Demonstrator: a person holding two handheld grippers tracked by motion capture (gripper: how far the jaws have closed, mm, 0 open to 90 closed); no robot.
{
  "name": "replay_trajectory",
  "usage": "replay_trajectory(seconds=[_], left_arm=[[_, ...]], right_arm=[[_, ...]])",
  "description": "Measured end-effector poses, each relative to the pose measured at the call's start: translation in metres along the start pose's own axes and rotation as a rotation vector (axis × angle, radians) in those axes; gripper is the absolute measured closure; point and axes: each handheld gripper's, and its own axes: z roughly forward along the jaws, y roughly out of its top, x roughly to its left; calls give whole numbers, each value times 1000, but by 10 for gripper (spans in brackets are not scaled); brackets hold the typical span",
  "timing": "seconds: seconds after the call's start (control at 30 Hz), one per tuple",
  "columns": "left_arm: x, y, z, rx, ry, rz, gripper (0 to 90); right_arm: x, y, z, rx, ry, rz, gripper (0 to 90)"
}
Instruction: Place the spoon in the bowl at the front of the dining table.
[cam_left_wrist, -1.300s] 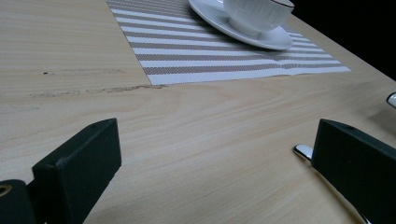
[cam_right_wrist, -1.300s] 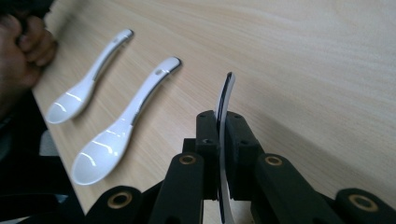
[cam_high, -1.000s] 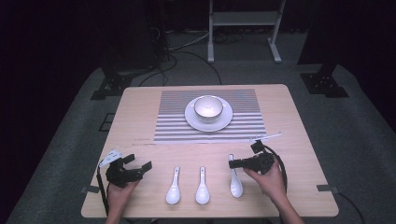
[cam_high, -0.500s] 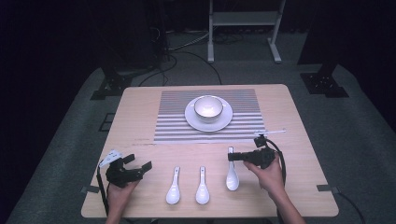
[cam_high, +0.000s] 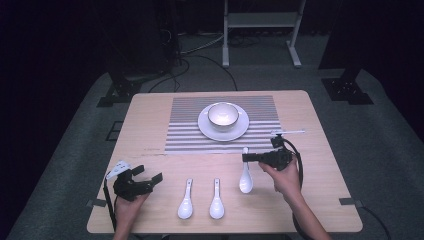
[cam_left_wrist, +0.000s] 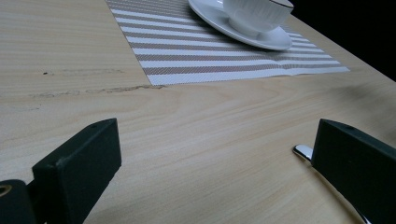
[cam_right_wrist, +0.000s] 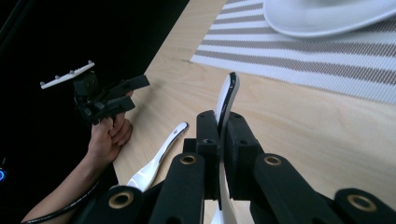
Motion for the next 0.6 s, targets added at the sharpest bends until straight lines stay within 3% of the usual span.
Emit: replay_trajectory(seconds=[0.6], left_arm=[[0,0,0,1,-1,3,3]], right_arm=[[2,39,8,-40,-26,5,850]])
